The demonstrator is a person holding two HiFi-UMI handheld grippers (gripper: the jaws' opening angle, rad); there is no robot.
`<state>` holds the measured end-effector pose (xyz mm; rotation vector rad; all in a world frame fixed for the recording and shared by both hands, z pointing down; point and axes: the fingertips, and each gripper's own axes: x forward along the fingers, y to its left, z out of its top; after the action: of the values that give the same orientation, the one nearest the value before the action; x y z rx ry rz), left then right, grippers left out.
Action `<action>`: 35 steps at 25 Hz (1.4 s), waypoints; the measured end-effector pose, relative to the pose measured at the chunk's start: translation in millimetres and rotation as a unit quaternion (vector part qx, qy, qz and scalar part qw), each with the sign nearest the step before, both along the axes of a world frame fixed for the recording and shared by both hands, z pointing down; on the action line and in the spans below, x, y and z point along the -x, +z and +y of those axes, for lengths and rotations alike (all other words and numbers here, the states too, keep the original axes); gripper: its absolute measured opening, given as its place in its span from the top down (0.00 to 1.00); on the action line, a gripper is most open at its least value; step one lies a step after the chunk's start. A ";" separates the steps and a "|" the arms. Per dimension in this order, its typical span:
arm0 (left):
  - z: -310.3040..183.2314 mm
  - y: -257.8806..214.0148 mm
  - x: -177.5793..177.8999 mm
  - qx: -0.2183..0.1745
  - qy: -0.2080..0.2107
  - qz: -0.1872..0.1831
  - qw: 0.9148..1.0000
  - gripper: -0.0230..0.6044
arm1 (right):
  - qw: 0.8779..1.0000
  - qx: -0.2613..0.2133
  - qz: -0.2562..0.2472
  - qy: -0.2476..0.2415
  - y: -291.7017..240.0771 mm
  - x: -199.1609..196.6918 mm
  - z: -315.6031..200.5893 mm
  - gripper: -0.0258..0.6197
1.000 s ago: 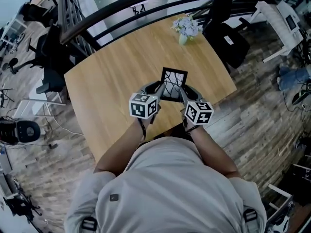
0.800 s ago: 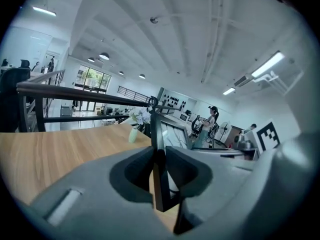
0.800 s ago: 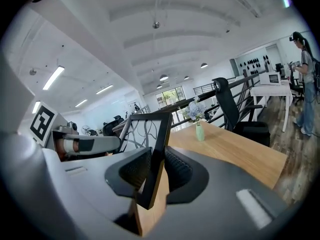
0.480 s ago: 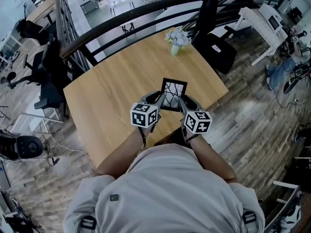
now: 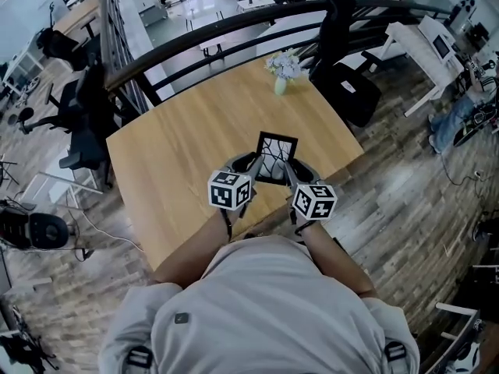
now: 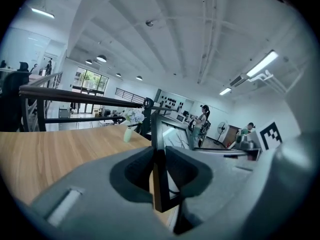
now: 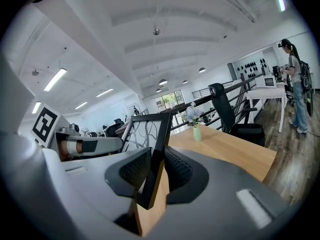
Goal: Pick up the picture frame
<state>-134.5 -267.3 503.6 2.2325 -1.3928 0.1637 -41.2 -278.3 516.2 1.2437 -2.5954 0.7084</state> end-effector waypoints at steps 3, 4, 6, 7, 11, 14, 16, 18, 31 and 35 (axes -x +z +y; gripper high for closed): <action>6.5 -6.0 -17.3 -0.006 -0.012 -0.008 1.000 0.84 | 1.000 -0.008 -0.005 -0.011 -6.4 -17.0 4.5 0.82; 8.9 -7.1 -25.8 -0.008 -0.016 -0.010 1.000 0.84 | 1.000 -0.009 -0.006 -0.015 -7.4 -25.4 6.7 0.82; 14.8 -7.9 -43.4 -0.009 -0.023 -0.012 1.000 0.84 | 1.000 -0.009 -0.009 -0.023 -7.3 -42.8 11.8 0.82; 19.0 -7.7 -53.1 -0.008 -0.027 -0.011 1.000 0.84 | 1.000 -0.006 -0.011 -0.027 -6.4 -52.3 14.9 0.82; 35.2 -7.4 -98.7 -0.005 -0.039 -0.009 0.999 0.84 | 0.999 0.000 -0.011 -0.038 -6.1 -97.2 26.0 0.82; 45.2 -6.9 -126.1 -0.004 -0.052 -0.010 0.999 0.84 | 0.999 0.002 -0.013 -0.053 -4.4 -124.1 35.4 0.82; 55.3 -5.5 -142.8 -0.006 -0.062 -0.014 0.998 0.84 | 0.998 0.004 -0.016 -0.064 -1.3 -140.0 43.5 0.82; 66.3 -3.0 -158.4 -0.010 -0.074 -0.018 0.997 0.84 | 0.997 0.000 -0.019 -0.077 0.9 -154.8 51.6 0.82; 169.3 2.7 -201.4 -0.012 -0.183 -0.034 0.982 0.84 | 0.981 0.000 -0.038 -0.188 7.3 -188.5 132.2 0.82; 201.3 0.4 -202.6 -0.009 -0.207 -0.035 0.978 0.84 | 0.976 0.005 -0.043 -0.212 4.2 -188.5 161.8 0.82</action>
<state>68.1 -66.0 503.9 1.9125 -1.8660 0.0851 147.3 -116.4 520.4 0.6287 -2.7840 0.6958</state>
